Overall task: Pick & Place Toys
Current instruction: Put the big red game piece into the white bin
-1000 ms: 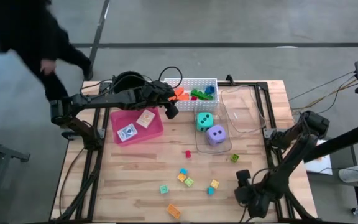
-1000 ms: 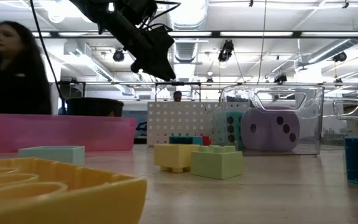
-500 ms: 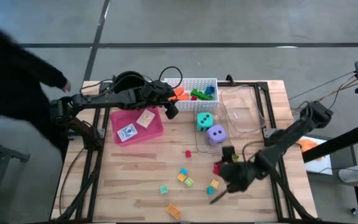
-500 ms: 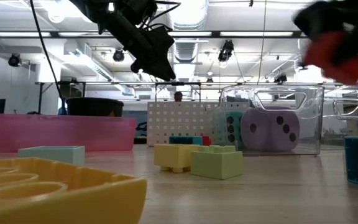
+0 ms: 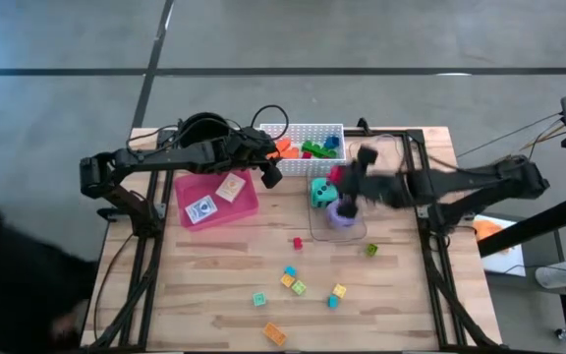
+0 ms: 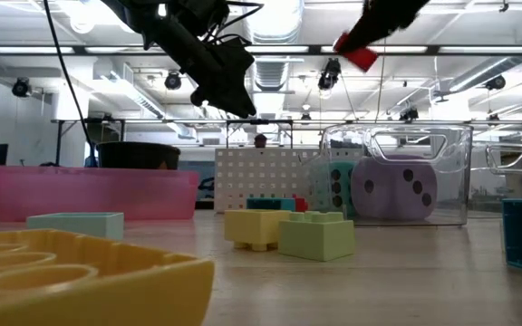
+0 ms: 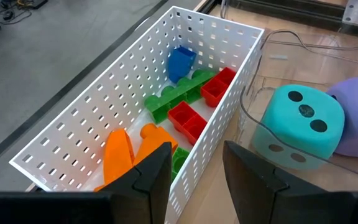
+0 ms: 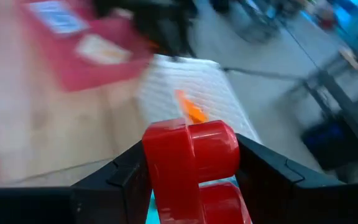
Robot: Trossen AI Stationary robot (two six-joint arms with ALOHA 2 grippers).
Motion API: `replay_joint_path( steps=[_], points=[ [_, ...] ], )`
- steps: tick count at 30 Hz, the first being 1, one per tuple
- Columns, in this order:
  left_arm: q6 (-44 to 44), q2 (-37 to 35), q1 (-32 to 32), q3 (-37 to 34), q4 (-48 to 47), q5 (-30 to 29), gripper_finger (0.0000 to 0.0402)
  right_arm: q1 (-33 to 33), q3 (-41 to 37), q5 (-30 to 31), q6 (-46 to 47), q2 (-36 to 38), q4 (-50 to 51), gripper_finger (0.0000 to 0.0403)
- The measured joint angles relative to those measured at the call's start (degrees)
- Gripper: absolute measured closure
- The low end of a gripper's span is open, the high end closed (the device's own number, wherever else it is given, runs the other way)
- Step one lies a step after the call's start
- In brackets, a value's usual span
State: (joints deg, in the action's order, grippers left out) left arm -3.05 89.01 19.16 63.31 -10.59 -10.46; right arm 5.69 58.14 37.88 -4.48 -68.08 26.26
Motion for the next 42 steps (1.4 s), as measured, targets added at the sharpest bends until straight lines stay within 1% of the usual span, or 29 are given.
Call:
replay_joint_path(
  steps=[2, 5, 6, 8, 11, 15, 20, 24, 29, 35, 39, 42],
  points=[
    [0.0, 0.0, 0.0, 0.0, 0.0, 0.0, 0.0252, -6.8, -0.5, -5.1, -0.2, -0.1, -2.4, 0.0202],
    [0.1, 0.0, 0.0, 0.0, 0.1, 0.0, 0.0252, -16.6, -0.8, -17.7, -0.6, -2.0, -6.1, 0.0202],
    [0.1, 0.0, 0.0, 0.0, 0.1, 0.0, 0.0252, -19.5, -0.9, -20.7, -0.7, -2.9, -7.5, 0.0202],
    [0.1, 0.0, 0.0, 0.0, 0.0, 0.0, 0.0252, -24.4, -0.9, -24.3, -0.7, -5.1, -11.2, 0.0202],
    [0.1, 0.0, 0.0, 0.0, 0.0, 0.0, 0.0252, -30.2, -0.9, -27.5, -1.4, -8.9, -16.0, 0.0202],
    [0.0, 0.0, 0.0, 0.0, 0.0, 0.0, 0.0252, -35.1, -0.5, -34.4, -2.8, -13.9, -18.3, 0.0202],
    [0.0, 0.0, 0.0, 0.0, 0.0, 0.0, 0.0252, -37.9, 1.8, -35.4, -3.3, -19.6, -17.9, 0.0202],
    [0.0, 0.0, 0.0, 0.0, 0.0, 0.0, 0.0252, -38.4, 5.7, -35.4, -4.9, -23.6, -15.7, 0.0202],
    [0.0, 0.0, 0.0, 0.0, 0.0, 0.0, 0.0252, -38.4, 13.7, -35.6, -5.2, -29.3, -8.7, 0.0202],
    [0.0, 0.0, 0.0, 0.0, 0.0, 0.0, 0.0252, -38.4, 23.5, -35.4, -5.4, -35.7, 2.3, 0.0202],
    [0.0, 0.0, 0.0, 0.0, 0.0, 0.0, 0.0252, -38.3, 27.2, -35.4, -5.6, -38.6, 4.9, 0.0202],
    [0.0, 0.0, 0.0, 0.0, 0.0, 0.0, 0.0252, -38.3, 27.7, -35.0, -5.5, -39.4, 4.9, 0.0202]
  ],
)
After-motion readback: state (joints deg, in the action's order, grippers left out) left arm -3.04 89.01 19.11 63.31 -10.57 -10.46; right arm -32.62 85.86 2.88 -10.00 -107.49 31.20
